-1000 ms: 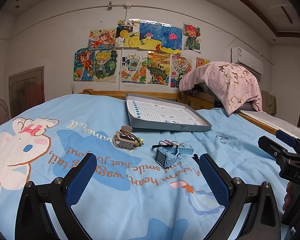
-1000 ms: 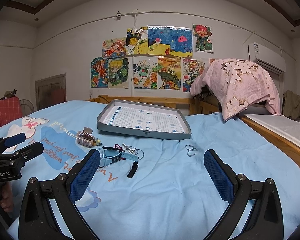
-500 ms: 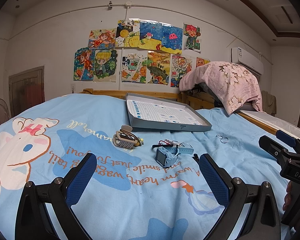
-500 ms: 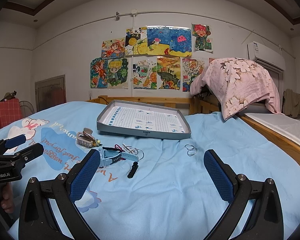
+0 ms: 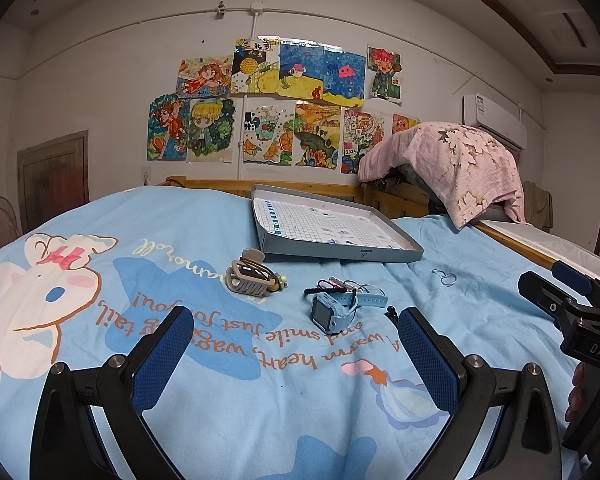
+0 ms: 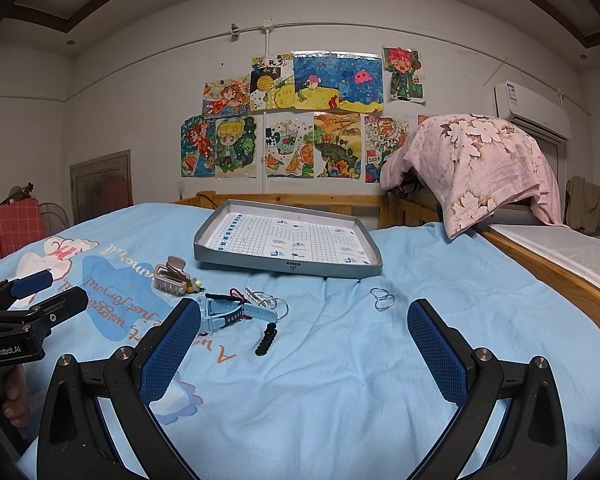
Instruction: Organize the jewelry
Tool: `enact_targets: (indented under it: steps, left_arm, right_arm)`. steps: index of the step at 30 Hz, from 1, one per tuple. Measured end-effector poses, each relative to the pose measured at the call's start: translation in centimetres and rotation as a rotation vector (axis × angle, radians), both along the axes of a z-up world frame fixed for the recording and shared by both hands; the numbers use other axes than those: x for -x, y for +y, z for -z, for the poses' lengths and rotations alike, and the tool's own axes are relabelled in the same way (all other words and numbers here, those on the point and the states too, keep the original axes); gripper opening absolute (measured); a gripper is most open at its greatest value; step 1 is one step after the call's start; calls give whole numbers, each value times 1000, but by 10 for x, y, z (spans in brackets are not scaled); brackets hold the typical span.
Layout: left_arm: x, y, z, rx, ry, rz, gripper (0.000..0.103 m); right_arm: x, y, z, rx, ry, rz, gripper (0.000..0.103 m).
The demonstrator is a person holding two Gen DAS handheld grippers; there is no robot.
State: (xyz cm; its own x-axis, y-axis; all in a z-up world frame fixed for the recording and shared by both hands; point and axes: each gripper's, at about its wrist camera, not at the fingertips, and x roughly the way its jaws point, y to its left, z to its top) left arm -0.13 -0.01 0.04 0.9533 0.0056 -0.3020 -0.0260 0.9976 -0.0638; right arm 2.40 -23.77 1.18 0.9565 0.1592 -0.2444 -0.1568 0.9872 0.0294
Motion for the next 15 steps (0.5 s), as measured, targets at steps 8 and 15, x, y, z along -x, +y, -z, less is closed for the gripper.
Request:
enact_targets:
  steps: [8, 15]
  left_arm:
    - [0, 0, 0, 0, 0, 0, 103]
    - [-1, 1, 1, 9, 27, -2, 103]
  right_arm:
    - [0, 0, 1, -6, 2, 0, 102]
    - [-4, 1, 2, -14, 19, -9, 102]
